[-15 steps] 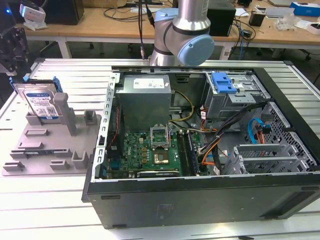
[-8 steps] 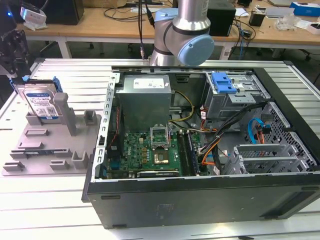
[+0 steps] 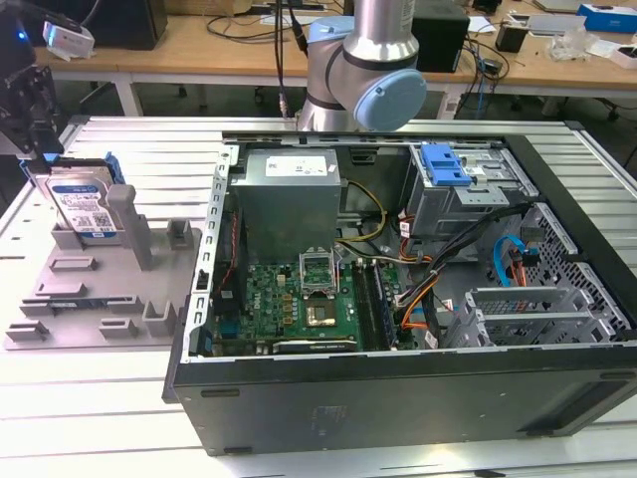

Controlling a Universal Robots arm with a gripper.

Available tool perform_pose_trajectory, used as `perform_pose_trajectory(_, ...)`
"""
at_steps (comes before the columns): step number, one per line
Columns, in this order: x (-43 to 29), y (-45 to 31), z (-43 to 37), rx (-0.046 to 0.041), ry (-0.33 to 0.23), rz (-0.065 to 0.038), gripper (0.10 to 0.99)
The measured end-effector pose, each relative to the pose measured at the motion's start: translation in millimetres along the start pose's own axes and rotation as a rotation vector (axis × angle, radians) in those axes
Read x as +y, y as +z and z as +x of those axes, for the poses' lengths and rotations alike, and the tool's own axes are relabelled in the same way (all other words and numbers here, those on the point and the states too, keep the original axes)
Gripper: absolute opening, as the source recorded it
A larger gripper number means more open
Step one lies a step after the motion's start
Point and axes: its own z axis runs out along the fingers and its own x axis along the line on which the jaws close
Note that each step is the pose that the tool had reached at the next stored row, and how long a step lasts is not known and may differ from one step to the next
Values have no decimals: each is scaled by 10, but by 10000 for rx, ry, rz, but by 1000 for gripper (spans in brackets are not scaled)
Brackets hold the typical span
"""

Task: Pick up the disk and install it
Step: 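Pick up the disk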

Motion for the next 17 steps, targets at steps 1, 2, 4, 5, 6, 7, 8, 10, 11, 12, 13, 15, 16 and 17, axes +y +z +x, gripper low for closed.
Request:
perform_pose_trajectory(1, -1, 6, 1, 2, -55, 4, 482)
perform_pose_trajectory(2, -1, 9, 1, 6, -93, 4, 482)
perform_pose_trajectory(4, -1, 20, 1, 13, -196, 7, 482)
perform_pose_trajectory(5, -1, 23, 2, 16, -222, 7, 482)
perform_pose_trajectory(6, 0, 28, 3, 19, -242, 6, 482)
perform_pose_trajectory(7, 0, 29, 4, 24, -243, 5, 482)
perform_pose_trajectory(8, -1, 30, 4, 29, -243, 7, 482)
perform_pose_trajectory(10, -1, 31, 5, 34, -244, 7, 482)
perform_pose_trajectory(11, -1, 31, 5, 34, -243, 8, 482)
perform_pose_trajectory(12, -1, 32, 9, 33, -243, 9, 482)
perform_pose_trajectory(13, -1, 31, 18, 34, -245, 7, 482)
perform_pose_trajectory(15, -1, 35, 27, 33, -243, 9, 482)
perform_pose_trajectory(16, -6, 38, 31, 34, -244, 6, 482)
perform_pose_trajectory(17, -8, 40, 33, 34, -244, 6, 482)
